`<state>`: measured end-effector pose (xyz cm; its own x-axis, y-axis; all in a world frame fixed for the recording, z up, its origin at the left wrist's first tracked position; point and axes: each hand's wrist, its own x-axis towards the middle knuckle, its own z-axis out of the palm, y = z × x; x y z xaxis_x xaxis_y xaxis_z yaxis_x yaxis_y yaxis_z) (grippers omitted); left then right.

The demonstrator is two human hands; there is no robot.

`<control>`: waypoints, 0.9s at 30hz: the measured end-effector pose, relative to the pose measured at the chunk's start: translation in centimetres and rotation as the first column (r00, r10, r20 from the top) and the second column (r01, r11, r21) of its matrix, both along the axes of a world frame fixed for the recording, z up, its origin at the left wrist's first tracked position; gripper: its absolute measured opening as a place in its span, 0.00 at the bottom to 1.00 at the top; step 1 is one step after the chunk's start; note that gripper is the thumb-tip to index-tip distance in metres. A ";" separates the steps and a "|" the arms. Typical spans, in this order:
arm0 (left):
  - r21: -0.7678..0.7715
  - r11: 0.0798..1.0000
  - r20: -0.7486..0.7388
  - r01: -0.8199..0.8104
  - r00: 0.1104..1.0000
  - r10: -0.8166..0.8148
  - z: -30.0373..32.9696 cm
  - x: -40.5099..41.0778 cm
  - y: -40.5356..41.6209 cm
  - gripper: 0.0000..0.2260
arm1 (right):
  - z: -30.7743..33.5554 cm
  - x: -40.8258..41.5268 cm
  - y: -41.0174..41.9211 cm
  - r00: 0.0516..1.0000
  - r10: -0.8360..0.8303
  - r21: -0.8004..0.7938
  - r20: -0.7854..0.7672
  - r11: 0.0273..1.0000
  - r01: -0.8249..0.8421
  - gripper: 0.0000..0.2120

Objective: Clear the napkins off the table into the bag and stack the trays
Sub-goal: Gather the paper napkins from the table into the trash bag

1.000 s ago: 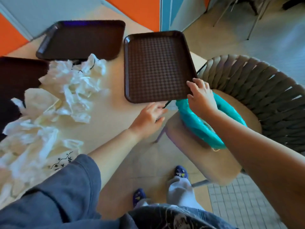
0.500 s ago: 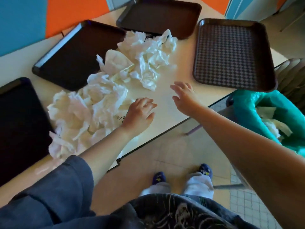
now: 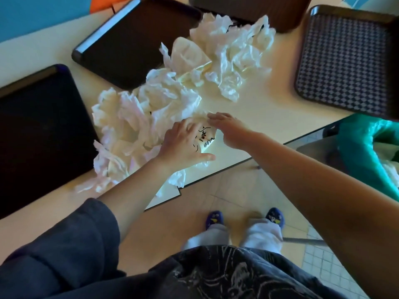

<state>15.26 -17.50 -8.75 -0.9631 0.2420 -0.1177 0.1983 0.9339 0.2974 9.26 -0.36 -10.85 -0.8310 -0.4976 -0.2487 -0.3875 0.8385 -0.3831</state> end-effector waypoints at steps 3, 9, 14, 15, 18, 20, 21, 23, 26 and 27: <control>0.002 1.000 0.004 -0.018 1.000 0.018 -0.3 0.1 0.0 0.31 | -0.3 0.0 0.8 0.996 -0.080 -0.003 -0.048 0.997 0.080 0.31; 0.206 0.978 -0.082 -0.024 0.996 0.042 0.0 -1.0 1.1 0.16 | -0.8 -0.6 2.8 0.966 -0.234 0.015 -0.111 0.971 0.237 0.11; 0.220 0.973 -0.190 0.066 0.982 -0.023 0.9 -2.1 2.9 0.15 | -1.2 -0.3 5.0 0.939 -0.341 0.023 -0.047 0.939 0.342 0.20; 0.214 0.973 -0.217 0.084 0.976 -0.036 1.1 -2.3 3.4 0.14 | -1.3 -0.2 5.5 0.943 -0.330 0.029 -0.041 0.943 0.332 0.17; 0.188 0.973 -0.264 0.134 0.961 -0.081 1.6 -2.6 5.5 0.12 | -0.8 0.2 7.4 0.939 -0.342 -0.022 -0.042 0.940 0.341 0.11; 0.167 0.974 -0.259 0.156 0.960 -0.110 1.9 -2.8 7.0 0.12 | -0.2 0.5 9.0 0.931 -0.358 -0.063 -0.073 0.933 0.354 0.09; 0.154 0.973 -0.263 0.170 0.957 -0.126 1.9 -2.9 7.8 0.12 | 0.2 0.7 9.8 0.922 -0.372 -0.096 -0.105 0.927 0.363 0.09; 0.133 0.970 -0.276 0.201 0.948 -0.159 1.9 -3.0 9.5 0.12 | 1.2 1.2 11.9 0.887 -0.428 -0.197 -0.173 0.897 0.395 0.07; 0.115 0.964 -0.287 0.238 0.937 -0.197 2.0 -3.2 12.8 0.12 | 2.5 1.9 15.6 0.821 -0.501 -0.291 -0.274 0.857 0.425 0.05; 0.109 0.961 -0.295 0.255 0.931 -0.214 2.1 -3.4 13.9 0.12 | 2.8 2.0 16.8 0.808 -0.509 -0.298 -0.296 0.853 0.429 0.04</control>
